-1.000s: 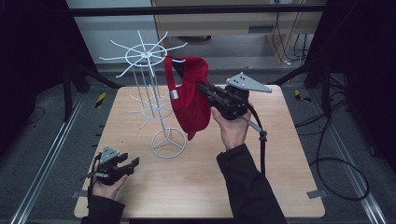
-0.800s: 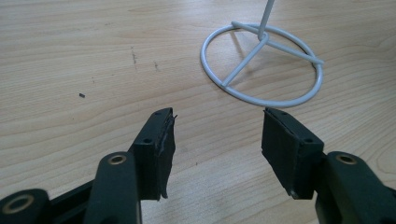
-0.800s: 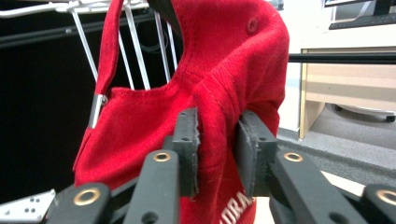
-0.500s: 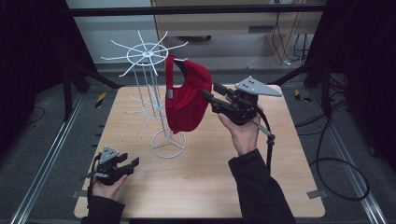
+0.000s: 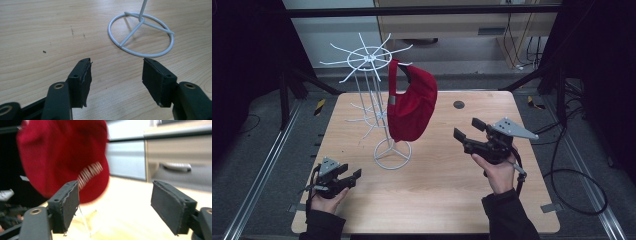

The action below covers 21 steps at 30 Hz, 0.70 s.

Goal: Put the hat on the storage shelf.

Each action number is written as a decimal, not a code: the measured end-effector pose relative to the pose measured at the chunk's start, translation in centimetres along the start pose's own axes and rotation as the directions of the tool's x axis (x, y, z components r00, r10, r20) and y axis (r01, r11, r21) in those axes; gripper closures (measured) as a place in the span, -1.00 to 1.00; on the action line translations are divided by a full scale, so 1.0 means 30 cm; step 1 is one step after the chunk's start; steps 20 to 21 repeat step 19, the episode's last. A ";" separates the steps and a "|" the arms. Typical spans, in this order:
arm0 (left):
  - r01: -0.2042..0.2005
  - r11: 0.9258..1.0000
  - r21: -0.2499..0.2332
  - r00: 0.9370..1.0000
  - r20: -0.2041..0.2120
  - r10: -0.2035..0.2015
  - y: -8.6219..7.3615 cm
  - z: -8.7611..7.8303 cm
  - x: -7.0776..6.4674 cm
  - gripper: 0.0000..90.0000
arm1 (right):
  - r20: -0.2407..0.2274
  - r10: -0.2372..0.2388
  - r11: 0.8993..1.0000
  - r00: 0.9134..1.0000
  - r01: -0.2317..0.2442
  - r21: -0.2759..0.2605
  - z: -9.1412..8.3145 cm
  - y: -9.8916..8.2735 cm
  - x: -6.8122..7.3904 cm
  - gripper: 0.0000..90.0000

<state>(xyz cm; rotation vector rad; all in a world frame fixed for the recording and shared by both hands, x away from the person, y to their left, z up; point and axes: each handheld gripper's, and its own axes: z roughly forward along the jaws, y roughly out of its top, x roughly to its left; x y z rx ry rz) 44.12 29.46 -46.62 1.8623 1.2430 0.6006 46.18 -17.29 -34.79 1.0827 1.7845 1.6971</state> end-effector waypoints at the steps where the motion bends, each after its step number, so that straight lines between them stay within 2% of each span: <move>1: -0.002 1.000 -0.001 1.000 0.001 0.002 0.000 0.001 0.000 -0.12 | 0.009 0.005 1.000 1.000 -0.005 0.014 -0.007 -0.026 -0.016 -0.52; 5: -0.006 1.000 -0.006 1.000 0.004 0.006 -0.004 0.005 0.001 -0.18 | 0.049 0.010 0.997 0.999 -0.014 0.080 -0.035 -0.125 -0.073 -0.59; 10: -0.027 1.000 -0.008 1.000 0.007 0.027 -0.011 0.012 0.005 -0.26 | 0.073 -0.005 0.990 0.997 -0.006 0.144 -0.070 -0.256 -0.123 -0.62; 14: -0.059 0.998 -0.012 0.998 -0.004 0.059 -0.015 0.017 0.010 -0.33 | 0.132 -0.047 0.970 0.990 0.014 0.242 -0.099 -0.342 -0.180 -0.65; 18: -0.069 0.998 0.001 0.998 -0.011 0.069 -0.023 0.029 0.027 -0.40 | 0.200 -0.047 0.954 0.979 -0.015 0.300 -0.133 -0.402 -0.238 -0.68; 19: -0.070 0.998 0.007 0.997 -0.013 0.070 -0.025 0.033 0.032 -0.41 | 0.215 -0.046 0.951 0.976 -0.023 0.308 -0.138 -0.413 -0.248 -0.68; 21: -0.070 0.998 0.007 0.997 -0.013 0.070 -0.025 0.033 0.032 -0.41 | 0.215 -0.046 0.951 0.976 -0.023 0.308 -0.138 -0.413 -0.248 -0.68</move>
